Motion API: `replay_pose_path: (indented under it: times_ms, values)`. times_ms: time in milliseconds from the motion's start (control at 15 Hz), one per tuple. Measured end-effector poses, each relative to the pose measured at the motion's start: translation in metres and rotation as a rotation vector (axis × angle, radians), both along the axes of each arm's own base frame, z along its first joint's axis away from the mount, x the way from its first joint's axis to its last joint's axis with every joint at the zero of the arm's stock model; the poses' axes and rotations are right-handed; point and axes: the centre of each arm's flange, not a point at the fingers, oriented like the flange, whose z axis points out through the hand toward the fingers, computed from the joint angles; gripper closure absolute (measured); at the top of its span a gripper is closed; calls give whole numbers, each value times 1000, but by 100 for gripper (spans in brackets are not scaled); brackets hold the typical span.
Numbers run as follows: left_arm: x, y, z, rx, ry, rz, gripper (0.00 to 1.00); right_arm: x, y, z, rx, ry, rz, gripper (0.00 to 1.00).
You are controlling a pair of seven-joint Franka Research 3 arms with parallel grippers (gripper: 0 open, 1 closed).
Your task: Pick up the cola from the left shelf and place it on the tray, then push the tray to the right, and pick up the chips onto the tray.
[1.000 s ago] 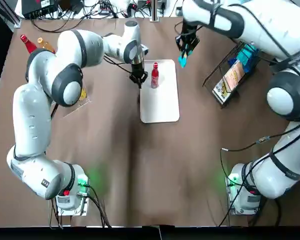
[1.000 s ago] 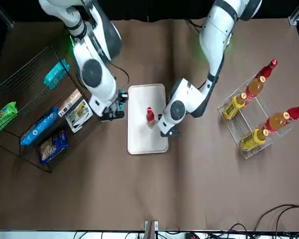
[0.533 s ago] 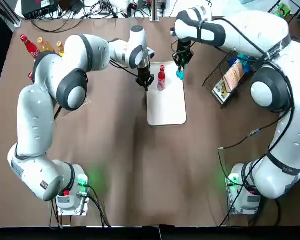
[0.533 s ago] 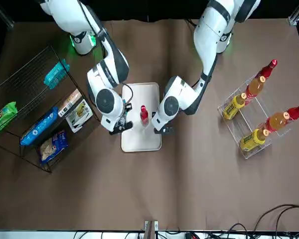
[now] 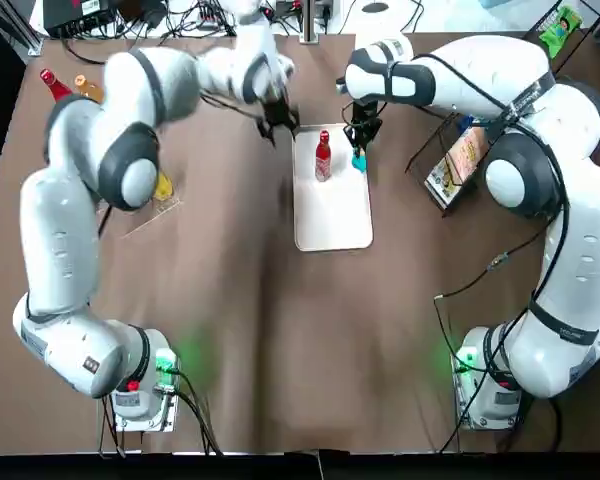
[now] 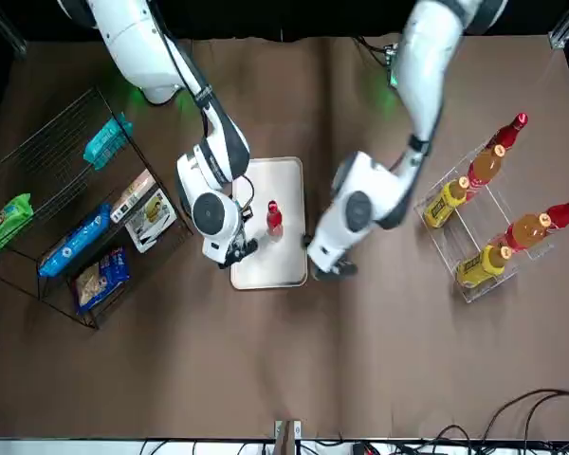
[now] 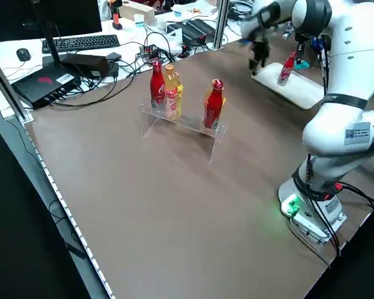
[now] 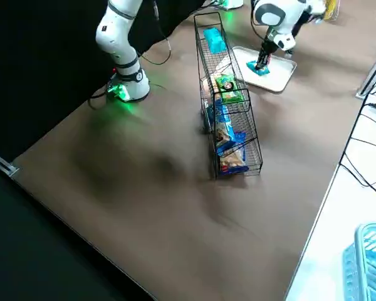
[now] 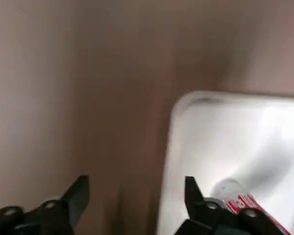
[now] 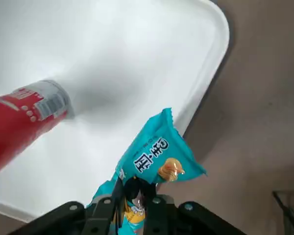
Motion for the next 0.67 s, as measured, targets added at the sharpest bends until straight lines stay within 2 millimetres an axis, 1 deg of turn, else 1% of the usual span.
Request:
replay_pose_path:
  times_ms: [133, 200, 333, 400, 600, 667]
  values:
    - [33, 58, 42, 4, -27, 19, 2, 2, 0, -10, 10, -7, 19, 81]
    - [44, 88, 62, 19, -33, 14, 0, 2, 1, -13, 13, -12, 22, 81]
    - [55, 138, 100, 72, -40, 1, 0, 1, 4, -20, 21, -25, 26, 81]
    - [56, 172, 140, 140, -62, -15, 0, 1, 5, -23, 23, -27, 32, 81]
    - [47, 204, 207, 195, -119, -2, 0, 0, 4, -26, 23, -26, 36, 81]
    - [42, 216, 230, 201, -130, -3, 0, 1, 4, -26, 24, -29, 35, 76]
